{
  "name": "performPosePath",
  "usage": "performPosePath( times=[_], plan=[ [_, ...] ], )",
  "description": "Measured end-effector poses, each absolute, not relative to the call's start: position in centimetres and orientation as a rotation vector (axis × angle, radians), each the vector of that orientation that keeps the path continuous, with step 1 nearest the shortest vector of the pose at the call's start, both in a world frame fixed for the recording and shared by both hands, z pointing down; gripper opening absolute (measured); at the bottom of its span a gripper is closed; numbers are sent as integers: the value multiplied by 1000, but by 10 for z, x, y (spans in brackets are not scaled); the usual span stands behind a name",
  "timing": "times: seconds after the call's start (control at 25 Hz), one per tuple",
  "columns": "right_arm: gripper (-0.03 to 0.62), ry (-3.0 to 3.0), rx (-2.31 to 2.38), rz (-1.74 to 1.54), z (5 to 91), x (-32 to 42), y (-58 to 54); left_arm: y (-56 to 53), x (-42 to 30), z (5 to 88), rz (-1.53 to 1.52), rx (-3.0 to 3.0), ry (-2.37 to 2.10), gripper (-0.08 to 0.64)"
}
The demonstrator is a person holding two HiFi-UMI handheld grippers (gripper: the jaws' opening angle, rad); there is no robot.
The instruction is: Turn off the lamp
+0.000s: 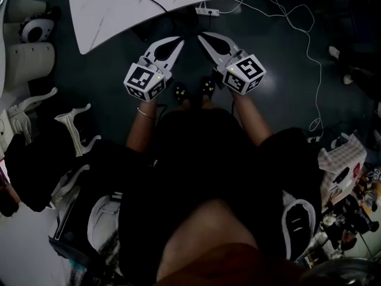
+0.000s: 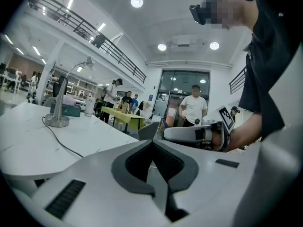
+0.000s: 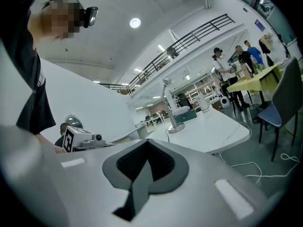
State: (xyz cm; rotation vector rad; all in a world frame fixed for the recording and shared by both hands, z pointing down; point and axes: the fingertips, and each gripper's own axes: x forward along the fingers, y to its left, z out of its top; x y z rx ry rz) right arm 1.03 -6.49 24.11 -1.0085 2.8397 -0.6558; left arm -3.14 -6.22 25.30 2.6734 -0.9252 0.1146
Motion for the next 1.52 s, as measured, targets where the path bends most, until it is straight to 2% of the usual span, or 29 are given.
performPosePath(
  times=[0.8,1.52],
  plan=[
    [0,2834,-964,-502,176,29,-77,-89,-12,203,47,2772,-927,6],
    [0,2873,-938,-494,175,25,-76,-93,-15,200,51,2762,-951,6]
  ],
)
